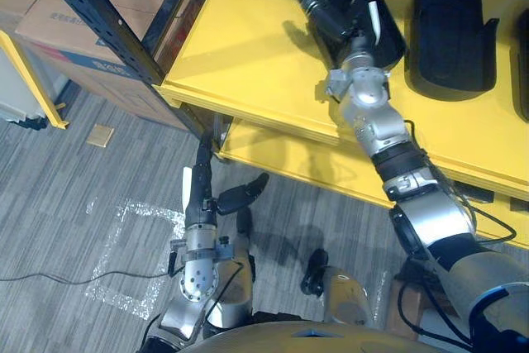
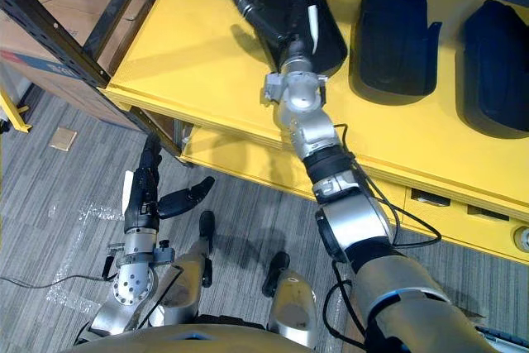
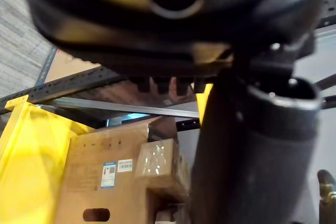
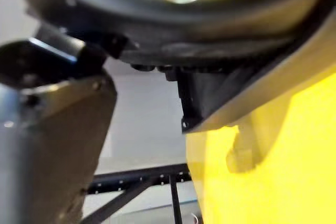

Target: Walk over and take three plastic housings, then place them on the shelf

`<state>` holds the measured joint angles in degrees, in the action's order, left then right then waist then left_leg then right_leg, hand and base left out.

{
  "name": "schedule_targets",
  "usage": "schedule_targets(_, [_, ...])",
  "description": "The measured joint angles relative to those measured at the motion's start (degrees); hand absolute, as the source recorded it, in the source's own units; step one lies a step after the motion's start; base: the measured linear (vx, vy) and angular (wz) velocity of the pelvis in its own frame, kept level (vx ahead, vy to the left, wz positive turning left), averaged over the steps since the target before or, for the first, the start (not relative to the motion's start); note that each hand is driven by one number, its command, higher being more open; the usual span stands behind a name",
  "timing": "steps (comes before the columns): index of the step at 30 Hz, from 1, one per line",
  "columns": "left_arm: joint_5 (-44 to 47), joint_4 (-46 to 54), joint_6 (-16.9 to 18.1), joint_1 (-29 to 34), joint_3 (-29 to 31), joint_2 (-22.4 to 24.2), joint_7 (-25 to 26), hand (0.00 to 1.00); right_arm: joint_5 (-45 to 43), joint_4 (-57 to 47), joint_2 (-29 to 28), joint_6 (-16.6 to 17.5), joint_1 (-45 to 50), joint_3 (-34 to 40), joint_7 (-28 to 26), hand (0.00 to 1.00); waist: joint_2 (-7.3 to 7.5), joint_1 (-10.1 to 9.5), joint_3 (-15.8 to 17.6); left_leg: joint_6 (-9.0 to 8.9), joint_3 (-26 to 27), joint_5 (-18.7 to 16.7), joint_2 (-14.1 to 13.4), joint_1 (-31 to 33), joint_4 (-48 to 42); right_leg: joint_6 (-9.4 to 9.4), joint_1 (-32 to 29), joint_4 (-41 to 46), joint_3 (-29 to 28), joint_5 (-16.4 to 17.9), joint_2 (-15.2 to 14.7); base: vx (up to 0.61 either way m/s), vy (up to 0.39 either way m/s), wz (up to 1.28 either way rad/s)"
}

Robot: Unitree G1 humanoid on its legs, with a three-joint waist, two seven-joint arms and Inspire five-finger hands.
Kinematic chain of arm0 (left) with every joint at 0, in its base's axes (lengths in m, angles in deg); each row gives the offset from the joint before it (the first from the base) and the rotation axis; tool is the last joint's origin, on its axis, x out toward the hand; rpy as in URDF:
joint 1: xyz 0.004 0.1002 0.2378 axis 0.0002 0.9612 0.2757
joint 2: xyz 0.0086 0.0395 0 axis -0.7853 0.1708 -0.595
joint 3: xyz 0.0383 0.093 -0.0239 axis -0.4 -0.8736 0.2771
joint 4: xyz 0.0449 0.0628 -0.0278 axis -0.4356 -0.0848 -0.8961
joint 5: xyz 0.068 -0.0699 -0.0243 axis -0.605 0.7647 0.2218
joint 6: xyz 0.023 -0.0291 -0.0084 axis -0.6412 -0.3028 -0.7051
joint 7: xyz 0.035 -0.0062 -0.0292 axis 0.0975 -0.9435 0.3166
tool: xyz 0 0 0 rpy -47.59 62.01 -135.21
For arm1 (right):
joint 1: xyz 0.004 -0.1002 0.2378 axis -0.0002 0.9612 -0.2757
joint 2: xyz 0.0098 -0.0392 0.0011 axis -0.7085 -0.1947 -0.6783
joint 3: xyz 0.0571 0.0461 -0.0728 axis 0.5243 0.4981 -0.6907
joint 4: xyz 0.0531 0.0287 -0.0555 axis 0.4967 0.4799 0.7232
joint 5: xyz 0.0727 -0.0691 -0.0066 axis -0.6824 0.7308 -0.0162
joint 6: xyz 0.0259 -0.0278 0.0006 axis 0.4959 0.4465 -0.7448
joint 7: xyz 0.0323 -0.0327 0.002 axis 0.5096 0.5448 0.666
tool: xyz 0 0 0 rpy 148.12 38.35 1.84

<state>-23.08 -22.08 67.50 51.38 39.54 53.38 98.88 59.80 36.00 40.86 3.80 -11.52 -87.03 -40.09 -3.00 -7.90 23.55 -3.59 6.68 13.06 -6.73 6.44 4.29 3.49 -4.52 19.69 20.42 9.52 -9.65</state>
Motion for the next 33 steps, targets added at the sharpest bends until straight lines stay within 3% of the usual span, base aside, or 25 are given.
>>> schedule_targets(9, [-0.1, 0.0, 0.0, 0.4, -0.3, -0.8, 0.0, 1.00, -9.0, -2.7, -2.7, 1.7, 4.6, -5.1, 1.2, 1.00, 0.20, 0.16, -3.5, -0.12, 0.1, 0.0, 0.0, 0.0, 0.0, 0.12, 0.0, -0.2, -0.2, -0.1, 0.1, 0.00, 0.000, 0.00])
schedule_targets(20, [-0.3, 0.1, 0.0, 0.4, -1.2, -0.9, 1.5, 1.00, -11.7, -5.9, -8.3, 9.0, 8.7, -5.5, 5.3, 1.00, 0.37, -0.76, -4.3, -0.67, 0.6, 0.1, -0.6, -0.8, 0.4, 0.34, 0.7, -0.8, -0.4, -0.3, 0.7, 0.01, -0.011, -0.01])
schedule_targets(26, [-0.5, 4.6, 0.1, 0.1, 1.0, 0.4, 2.9, 1.00, -10.2, -19.5, -8.3, 9.8, 11.0, -5.3, 6.2, 1.00, 0.41, -1.04, -4.3, -0.61, -0.3, 0.3, -0.5, -1.0, 0.4, 0.29, 1.6, -1.2, 0.5, -0.2, 0.7, 0.00, -0.005, 0.08])
schedule_targets(33, [-0.3, 10.6, 2.5, -3.8, 2.9, 1.3, 3.5, 1.00, 0.8, -31.0, -8.4, 10.4, 10.4, -5.3, 6.1, 1.00, 1.70, -1.21, -6.0, -0.60, -0.8, 0.3, -0.3, -1.0, 0.4, 0.90, 2.7, -3.0, 1.5, -0.7, 0.9, 0.01, -0.014, 0.06])
